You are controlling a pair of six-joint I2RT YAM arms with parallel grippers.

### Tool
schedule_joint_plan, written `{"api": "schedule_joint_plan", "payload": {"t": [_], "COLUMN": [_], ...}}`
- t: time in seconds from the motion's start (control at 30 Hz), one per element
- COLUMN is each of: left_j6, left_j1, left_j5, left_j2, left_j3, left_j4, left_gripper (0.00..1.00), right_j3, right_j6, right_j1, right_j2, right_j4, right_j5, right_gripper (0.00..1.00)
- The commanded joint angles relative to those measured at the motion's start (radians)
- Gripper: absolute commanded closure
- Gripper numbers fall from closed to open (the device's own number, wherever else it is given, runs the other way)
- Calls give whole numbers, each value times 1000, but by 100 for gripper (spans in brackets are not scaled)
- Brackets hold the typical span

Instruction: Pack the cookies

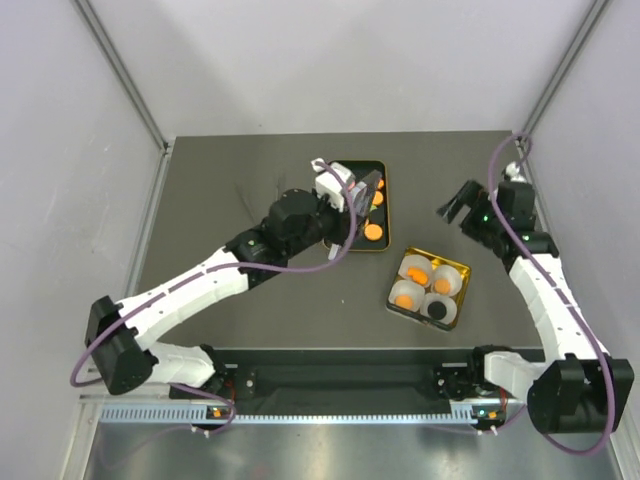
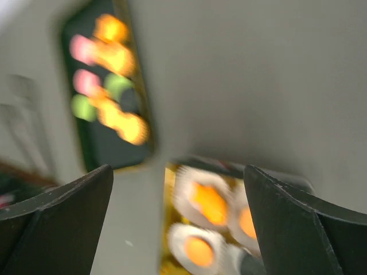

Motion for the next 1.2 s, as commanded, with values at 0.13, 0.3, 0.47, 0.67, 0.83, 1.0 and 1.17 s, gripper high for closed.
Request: {"api": "schedule_joint_plan", "payload": {"t": [0.13, 0.3, 0.47, 0.67, 0.83, 1.0, 1.17], "left_j6": [-497, -714, -833, -845, -840, -842, -824], "left_j1": [125, 160, 165, 180, 226, 260, 275], "left_j5": [520, 744, 783, 774, 782, 786, 791], "left_j2": [-33, 122, 185, 178, 151, 113, 93], "left_j3": [-128, -140, -194, -215, -237, -252, -257], "left_j4": [318, 524, 695, 699, 668, 639, 607], "left_gripper": [100, 100, 100, 100, 100, 100, 100], "right_j3": [-142, -194, -249, -265, -274, -286, -278], "right_j6": [-27, -17, -16, -10, -30, -51, -66], "right_j1": [-3, -3, -42, -45, -45, -45, -45], "right_j2": [-104, -101, -101, -79, -38, 31, 54], "right_j4": [-80, -112, -127, -123, -89, -47, -27], "right_j5": [214, 223, 206, 202, 171, 117, 105], "right_gripper": [4, 5, 10, 14, 24, 29, 40]}}
